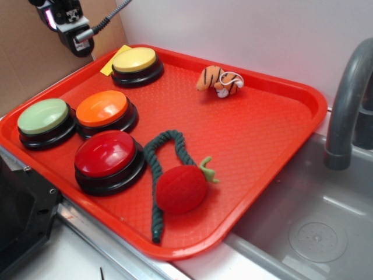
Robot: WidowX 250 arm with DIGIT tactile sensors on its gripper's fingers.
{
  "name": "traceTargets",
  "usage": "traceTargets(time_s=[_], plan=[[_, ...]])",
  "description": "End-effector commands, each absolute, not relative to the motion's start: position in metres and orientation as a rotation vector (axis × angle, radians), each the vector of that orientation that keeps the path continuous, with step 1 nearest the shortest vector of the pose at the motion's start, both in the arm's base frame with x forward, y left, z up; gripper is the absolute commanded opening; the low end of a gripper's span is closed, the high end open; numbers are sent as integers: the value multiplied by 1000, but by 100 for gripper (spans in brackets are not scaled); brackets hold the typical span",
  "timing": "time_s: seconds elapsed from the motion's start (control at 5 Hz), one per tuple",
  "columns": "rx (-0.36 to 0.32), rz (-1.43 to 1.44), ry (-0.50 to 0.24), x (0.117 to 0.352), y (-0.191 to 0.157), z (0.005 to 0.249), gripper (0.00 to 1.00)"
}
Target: Push the orange button.
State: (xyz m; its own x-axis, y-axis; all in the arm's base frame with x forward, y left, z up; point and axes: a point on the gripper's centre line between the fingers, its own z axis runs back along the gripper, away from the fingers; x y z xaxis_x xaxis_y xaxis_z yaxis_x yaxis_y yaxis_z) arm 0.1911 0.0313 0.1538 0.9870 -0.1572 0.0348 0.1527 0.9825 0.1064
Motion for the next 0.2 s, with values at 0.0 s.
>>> traceTargets(time_s=[0.0], plan=[[123, -172, -86, 196, 26, 163, 100]])
